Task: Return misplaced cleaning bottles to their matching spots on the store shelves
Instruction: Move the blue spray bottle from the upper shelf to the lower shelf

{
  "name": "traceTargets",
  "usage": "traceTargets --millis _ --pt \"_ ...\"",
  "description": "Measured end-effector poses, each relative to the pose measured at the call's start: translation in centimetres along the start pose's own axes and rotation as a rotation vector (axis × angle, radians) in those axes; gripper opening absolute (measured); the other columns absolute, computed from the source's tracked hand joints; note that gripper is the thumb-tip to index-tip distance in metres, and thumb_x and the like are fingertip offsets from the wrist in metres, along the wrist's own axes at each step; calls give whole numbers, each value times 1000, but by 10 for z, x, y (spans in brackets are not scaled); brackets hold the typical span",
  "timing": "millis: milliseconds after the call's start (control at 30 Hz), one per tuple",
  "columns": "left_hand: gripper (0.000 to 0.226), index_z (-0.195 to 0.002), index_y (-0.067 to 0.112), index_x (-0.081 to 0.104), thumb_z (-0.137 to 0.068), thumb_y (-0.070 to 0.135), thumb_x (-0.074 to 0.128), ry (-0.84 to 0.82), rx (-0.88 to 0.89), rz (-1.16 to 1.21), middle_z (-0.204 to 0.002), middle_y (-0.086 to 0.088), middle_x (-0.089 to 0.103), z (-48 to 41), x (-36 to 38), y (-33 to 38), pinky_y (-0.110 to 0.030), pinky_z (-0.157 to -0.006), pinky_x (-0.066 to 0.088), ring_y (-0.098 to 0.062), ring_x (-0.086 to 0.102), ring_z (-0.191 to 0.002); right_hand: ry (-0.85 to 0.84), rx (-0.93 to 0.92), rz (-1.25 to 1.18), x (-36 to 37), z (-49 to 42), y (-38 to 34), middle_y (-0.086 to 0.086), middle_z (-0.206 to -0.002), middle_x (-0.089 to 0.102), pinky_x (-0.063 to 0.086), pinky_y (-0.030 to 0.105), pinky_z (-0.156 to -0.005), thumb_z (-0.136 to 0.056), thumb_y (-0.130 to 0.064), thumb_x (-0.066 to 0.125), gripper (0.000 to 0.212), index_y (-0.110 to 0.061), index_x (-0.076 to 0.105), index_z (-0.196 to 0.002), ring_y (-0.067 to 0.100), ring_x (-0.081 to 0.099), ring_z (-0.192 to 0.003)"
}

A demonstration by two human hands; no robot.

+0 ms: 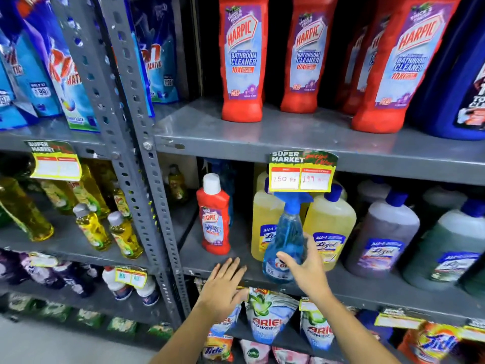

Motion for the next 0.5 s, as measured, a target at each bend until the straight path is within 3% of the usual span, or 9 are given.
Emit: traceTargets --millis 100,200,333,500 --pt "85 -155 25 16 -86 70 -6 -5 -3 26 -160 6 -2 1 4 0 -31 -115 -12 -17 -4 -148 -57 4 50 0 -6 1 -9 -116 66 54 31 -92 -80 -20 77 55 -25 45 -125 1 65 -104" --pt "70 -151 23 29 -97 63 11 -47 -22 16 -159 1 16 4 8 -5 -33 -114 -1 -22 16 -147 -96 10 177 -6 -8 1 -15 -108 64 48 15 -80 -74 -25 83 60 -26 47 -122 0 62 -99" --pt "58 -145 23 41 -100 57 26 -65 -35 -31 -152 -1 39 5 12 -6 -35 -111 12 -21 36 -139 -145 62 304 -6 -6 12 -11 -102 64 55 28 -79 -71 -19 85 62 -23 46 -119 9 65 -97" --pt "59 -144 23 42 -99 59 28 -38 -26 -65 -153 -1 38 4 13 -5 -35 -111 12 -20 37 -139 -100 55 320 5 -9 17 -4 -109 65 53 25 -82 -75 -15 82 63 -16 44 -126 11 63 -98"
Point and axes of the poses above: each hand's wrist, its own z-axis away from the middle knuckle, its own x-axis out of the palm, y = z × x, the point moved 4 cm from there along -z, towards the middle knuckle
